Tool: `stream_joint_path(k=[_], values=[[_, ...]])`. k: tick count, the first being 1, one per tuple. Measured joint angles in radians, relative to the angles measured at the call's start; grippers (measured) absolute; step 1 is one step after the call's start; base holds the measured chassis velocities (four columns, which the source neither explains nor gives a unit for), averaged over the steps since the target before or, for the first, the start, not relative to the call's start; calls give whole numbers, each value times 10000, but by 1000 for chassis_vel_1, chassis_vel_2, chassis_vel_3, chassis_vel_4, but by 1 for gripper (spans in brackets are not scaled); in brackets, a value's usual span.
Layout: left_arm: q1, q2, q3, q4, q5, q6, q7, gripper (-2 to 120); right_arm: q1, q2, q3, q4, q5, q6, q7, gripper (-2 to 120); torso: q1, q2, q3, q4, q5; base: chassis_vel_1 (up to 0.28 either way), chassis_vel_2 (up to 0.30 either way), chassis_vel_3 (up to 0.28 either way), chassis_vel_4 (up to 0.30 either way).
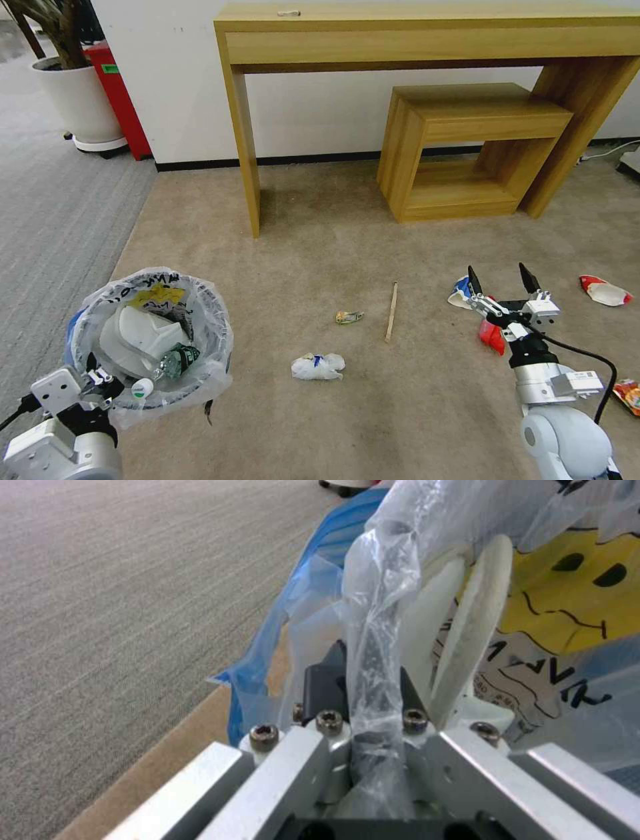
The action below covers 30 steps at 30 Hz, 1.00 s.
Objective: Pick up the trash bin and place the garbage on the floor into it.
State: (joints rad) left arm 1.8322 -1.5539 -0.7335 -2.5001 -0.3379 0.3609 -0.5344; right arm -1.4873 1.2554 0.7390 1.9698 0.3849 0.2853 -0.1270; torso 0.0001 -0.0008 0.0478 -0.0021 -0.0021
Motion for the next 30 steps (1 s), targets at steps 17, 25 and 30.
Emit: stream_joint_path(k=[17, 25, 30], values=[[112, -48, 17, 1, 111, 39, 22, 0, 239, -544, -953, -614, -49, 81, 2, 100, 1, 0, 3, 1, 2, -63, 64, 61, -67], [423, -97, -74, 1, 174, 39, 26, 0, 1428, -2457, -2724, -1653, -2, -2587, -1156, 100, 1, 0, 0, -1, -2, 0, 0, 0, 0], [516, -180, -84, 0, 282, 28, 25, 0, 2544, -2847, -3448, -2349, -485, -3936, -2753, 100, 0, 0, 0, -2, 3, 0, 0, 0, 0]])
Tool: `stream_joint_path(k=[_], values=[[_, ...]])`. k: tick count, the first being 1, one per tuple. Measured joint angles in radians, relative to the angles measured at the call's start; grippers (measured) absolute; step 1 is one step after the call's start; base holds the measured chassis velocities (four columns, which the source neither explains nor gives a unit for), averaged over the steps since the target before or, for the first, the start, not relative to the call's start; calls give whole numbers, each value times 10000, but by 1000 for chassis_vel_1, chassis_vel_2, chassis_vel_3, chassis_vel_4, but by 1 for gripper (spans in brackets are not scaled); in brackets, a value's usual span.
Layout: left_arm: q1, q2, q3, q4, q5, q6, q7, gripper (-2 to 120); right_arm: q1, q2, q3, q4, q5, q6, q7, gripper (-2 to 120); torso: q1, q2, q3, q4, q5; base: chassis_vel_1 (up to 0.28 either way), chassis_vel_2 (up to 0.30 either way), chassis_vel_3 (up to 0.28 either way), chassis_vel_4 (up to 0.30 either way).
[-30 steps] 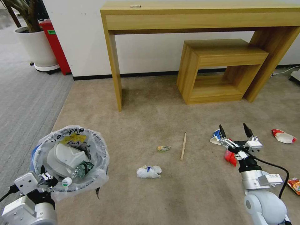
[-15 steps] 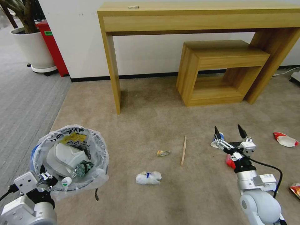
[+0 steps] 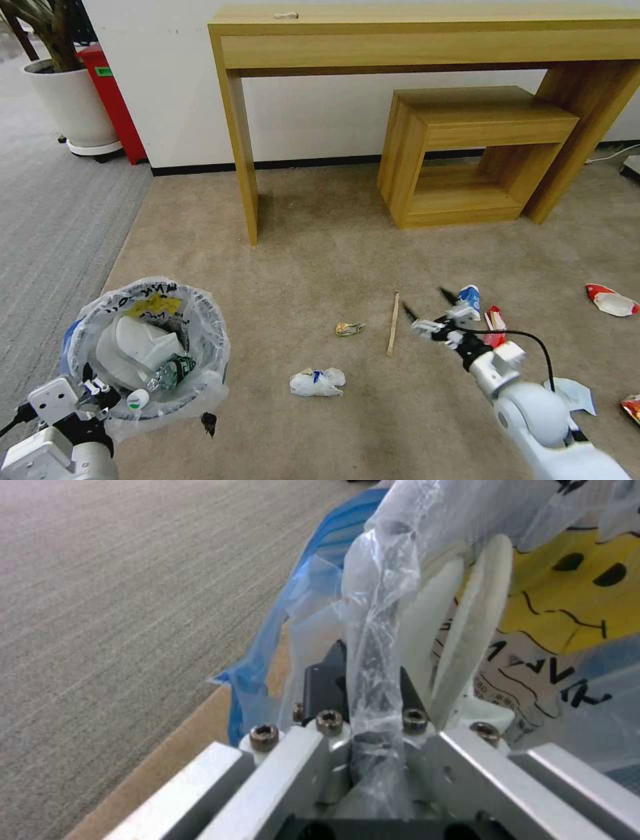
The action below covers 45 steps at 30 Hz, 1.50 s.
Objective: Pick up the trash bin and place the garbage on the floor into it.
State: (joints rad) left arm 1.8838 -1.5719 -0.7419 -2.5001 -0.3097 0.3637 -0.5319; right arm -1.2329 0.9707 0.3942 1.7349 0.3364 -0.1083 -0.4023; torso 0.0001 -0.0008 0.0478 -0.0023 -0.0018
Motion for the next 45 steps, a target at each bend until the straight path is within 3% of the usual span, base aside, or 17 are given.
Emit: stream_joint_path(k=[2, 8, 10, 11, 14, 23, 31, 45], values=[[83, -80, 23, 0, 121, -35, 5, 0, 1019, -69, -635, -747, -503, -376, -1515, 100, 0, 0, 0, 4, -4, 0, 0, 0, 0], [169, -173, 33, 0, 280, -90, 2, 0, 2101, 44, -1522, -1965, -1238, -199, -3369, 100, 0, 0, 1, 4, -3, 0, 0, 0, 0], [230, -247, 22, 0, 360, -126, 3, 0, 2698, 336, -2028, -2708, -1918, 15, -4824, 100, 0, 0, 0, 2, -2, 0, 0, 0, 0], [230, -247, 22, 0, 360, -126, 3, 0, 2698, 336, -2028, -2708, -1918, 15, -4824, 100, 0, 0, 0, 2, -2, 0, 0, 0, 0], [312, -359, 15, 0, 530, -211, 6, 0, 3365, 1329, -2591, -3630, -3160, 217, -6453, 100, 0, 0, 0, 2, -3, 0, 0, 0, 0], [377, -374, -33, 0, 642, -264, 2, 0, 4258, 3135, -3291, -5745, -4946, 458, -6099, 100, 0, 0, 1, 3, -3, 0, 0, 0, 0], [288, -373, -29, 0, 647, -271, 2, 0, 4579, 3801, -3266, -7019, -6139, 711, -5969, 100, 0, 0, 0, 2, -3, 0, 0, 0, 0], [210, -366, -91, 0, 559, -272, 0, 0, 4960, 4236, -3109, -8381, -6630, 1235, -5547, 100, 0, 0, 0, 2, -3, 0, 0, 0, 0]])
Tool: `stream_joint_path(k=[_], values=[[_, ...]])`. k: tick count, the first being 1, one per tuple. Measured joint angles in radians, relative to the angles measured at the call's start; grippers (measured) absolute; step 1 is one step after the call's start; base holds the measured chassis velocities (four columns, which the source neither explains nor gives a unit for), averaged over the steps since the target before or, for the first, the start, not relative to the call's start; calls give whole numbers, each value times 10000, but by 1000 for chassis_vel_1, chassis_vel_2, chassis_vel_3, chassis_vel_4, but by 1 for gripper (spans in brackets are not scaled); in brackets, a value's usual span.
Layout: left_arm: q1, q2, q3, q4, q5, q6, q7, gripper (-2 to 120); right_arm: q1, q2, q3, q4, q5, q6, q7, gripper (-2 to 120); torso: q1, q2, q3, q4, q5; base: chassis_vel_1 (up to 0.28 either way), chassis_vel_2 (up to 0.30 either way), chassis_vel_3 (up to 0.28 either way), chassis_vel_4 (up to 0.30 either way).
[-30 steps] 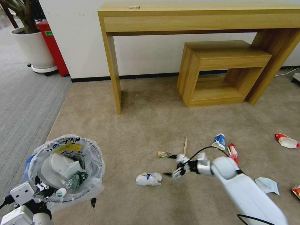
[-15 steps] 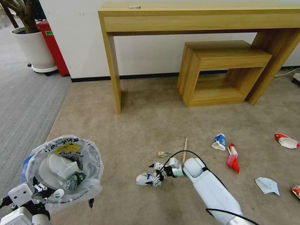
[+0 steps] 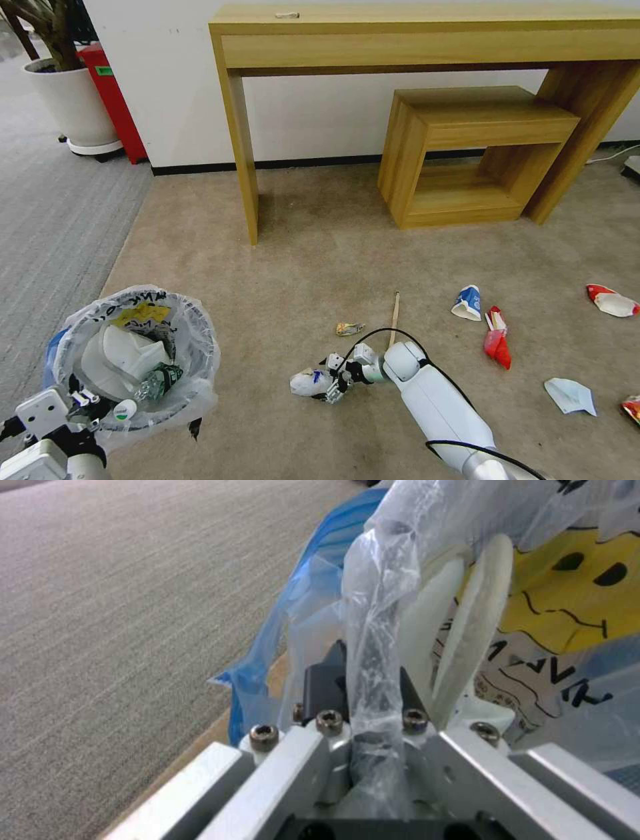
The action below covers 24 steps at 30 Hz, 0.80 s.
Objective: Pick up the trash bin and place the garbage on the floor into it.
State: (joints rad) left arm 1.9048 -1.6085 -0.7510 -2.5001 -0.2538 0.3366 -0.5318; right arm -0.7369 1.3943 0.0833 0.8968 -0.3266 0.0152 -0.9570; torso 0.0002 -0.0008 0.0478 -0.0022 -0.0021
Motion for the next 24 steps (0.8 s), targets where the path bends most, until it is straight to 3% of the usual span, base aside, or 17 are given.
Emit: stream_joint_path(k=[19, 24], values=[[83, 3, 16, 0, -54, 22, -1, 0, -450, -230, 294, 244, -395, 43, 303, 32, 0, 0, -1, 0, 2, 0, 0, 0, 0], [124, 3, 58, 0, -17, 15, -5, 0, -804, -523, 234, 764, 360, 17, 1876, 15, -1, 0, -1, 0, 1, 0, 0, 0, 0]])
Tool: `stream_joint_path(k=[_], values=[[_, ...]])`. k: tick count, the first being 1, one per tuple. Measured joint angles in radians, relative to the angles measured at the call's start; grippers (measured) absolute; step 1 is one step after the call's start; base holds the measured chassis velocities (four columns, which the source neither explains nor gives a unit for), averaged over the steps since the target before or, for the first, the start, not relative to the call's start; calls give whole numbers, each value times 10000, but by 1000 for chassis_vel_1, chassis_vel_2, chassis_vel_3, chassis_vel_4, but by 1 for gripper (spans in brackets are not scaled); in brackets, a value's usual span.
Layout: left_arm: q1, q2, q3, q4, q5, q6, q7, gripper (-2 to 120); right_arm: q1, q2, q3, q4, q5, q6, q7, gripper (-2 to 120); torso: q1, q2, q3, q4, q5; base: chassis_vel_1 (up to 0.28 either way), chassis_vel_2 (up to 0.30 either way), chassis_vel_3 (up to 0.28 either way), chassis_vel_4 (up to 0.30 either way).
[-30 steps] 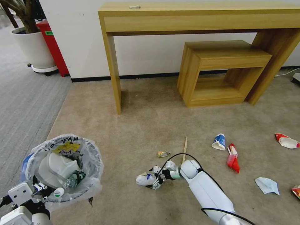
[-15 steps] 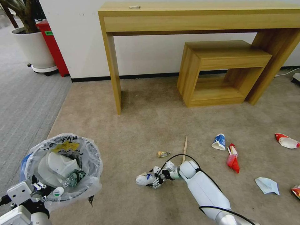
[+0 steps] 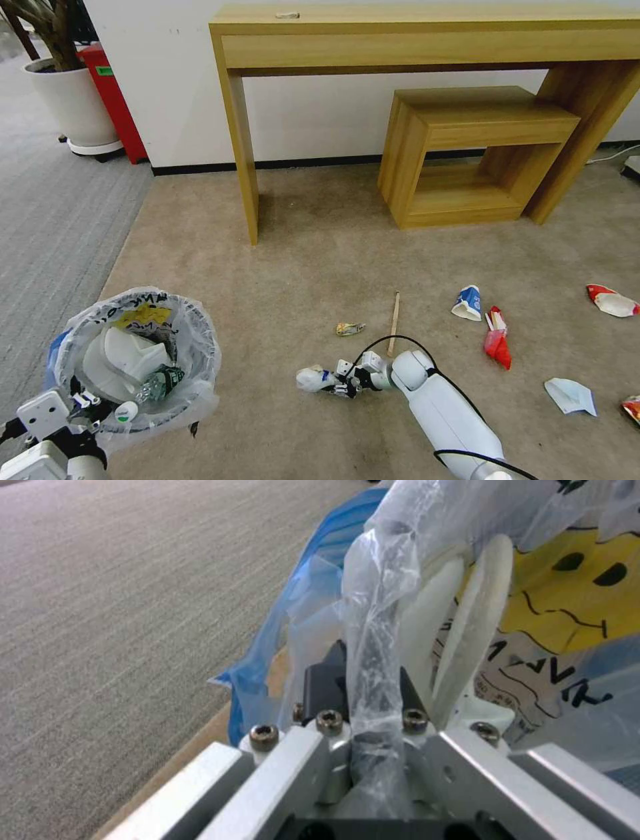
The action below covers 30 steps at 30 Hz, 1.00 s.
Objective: Pick up the trash bin and place the garbage on the floor into it.
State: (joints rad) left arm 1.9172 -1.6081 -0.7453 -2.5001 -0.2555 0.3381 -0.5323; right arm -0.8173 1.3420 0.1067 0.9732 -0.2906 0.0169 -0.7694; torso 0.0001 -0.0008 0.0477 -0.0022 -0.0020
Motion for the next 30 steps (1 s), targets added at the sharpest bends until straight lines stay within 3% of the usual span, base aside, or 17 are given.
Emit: stream_joint_path(k=[1, 4, 8, 9, 10, 12, 14, 18, 20, 24, 30], values=[[0, 0, 0, 0, 0, 0, 0, 0, 0, 0, 0, 0, 0, 0, 0, 15, 0, 0, 0, 0, 0, 0, 0, 0, 0], [24, 0, 139, 0, 85, -9, -4, 0, -440, -414, -250, 1056, 2319, 163, 1029, 0, 0, 0, 1, 0, 2, 0, 0, 0, 0], [23, 0, 240, 0, 72, -7, -4, 0, -618, -709, -156, 1825, 3444, 748, 878, 0, 0, 0, 0, 1, 3, 0, 0, 0, 0], [22, 0, 314, 0, 4, 12, -4, 0, -698, -938, -109, 2305, 4277, 1224, 659, 0, 0, 0, 0, 1, 0, 0, 0, 0, 0], [22, 0, 314, 0, 4, 12, -4, 0, -698, -938, -109, 2305, 4277, 1224, 659, 0, 0, 0, 0, 1, 0, 0, 0, 0, 0], [-19, 1, 401, 0, -200, 93, -11, 0, -818, -1343, -111, 3187, 6181, 1690, 153, 0, 0, 0, 0, 0, 1, 0, 0, 0, 0], [-35, 1, 420, 0, -259, 119, -17, 0, -833, -1432, -113, 3399, 6661, 1783, -51, 0, 0, 1, 0, 0, 0, 0, 0, 0, 0], [-122, 1, 656, 0, -517, 270, -30, 0, -826, -1665, -136, 4351, 8678, 1969, -1725, 0, 0, 0, 0, -1, -1, 0, 0, 0, 0], [-136, 9, 1012, 39, -196, 236, 40, 0, -667, -1561, -476, 4768, 9771, 1972, -2351, 0, 0, 1, 0, -1, 1, 0, 0, 0, 0], [-227, 6, 1582, 379, 281, 113, 143, 0, -44, -1086, -1516, 5010, 10994, 1865, -2386, 0, 0, 1, 0, 0, -1, 0, 0, 0, 0], [-380, 4, 1974, 775, 642, 2, 219, 0, 1256, -435, -2748, 4803, 11522, 1729, -2112, 0, 0, 1, 0, 3, -2, 0, 0, 0, 0]])
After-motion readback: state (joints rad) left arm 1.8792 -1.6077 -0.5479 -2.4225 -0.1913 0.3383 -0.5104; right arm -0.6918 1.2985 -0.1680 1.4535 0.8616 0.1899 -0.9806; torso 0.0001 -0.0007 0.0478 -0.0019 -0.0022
